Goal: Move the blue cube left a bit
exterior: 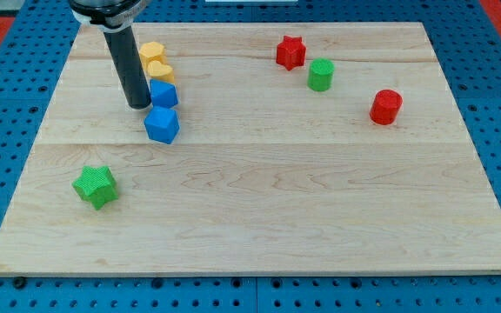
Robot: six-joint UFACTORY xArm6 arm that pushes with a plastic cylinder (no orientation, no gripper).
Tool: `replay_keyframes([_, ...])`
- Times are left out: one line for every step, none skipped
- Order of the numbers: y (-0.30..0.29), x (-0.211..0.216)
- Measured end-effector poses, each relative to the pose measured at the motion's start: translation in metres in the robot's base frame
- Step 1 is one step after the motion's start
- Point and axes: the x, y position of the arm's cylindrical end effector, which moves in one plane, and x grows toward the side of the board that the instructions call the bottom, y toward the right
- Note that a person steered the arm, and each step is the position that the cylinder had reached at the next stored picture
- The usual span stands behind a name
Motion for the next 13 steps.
replay_keyframes([-0.038,0.014])
replay_keyframes([-0.035,0.068])
replay_keyframes([0.011,0.123])
replay_keyframes([0.078,0.117])
replay_keyframes([0.113,0.093])
replay_keyframes([0.113,0.047])
replay_keyframes([0.082,0.039])
replay_keyframes([0.076,0.039])
replay_keyframes([0.07,0.039])
replay_keyframes([0.065,0.038])
replay_keyframes([0.065,0.038])
replay_keyframes([0.065,0.038])
replay_keyframes([0.065,0.038])
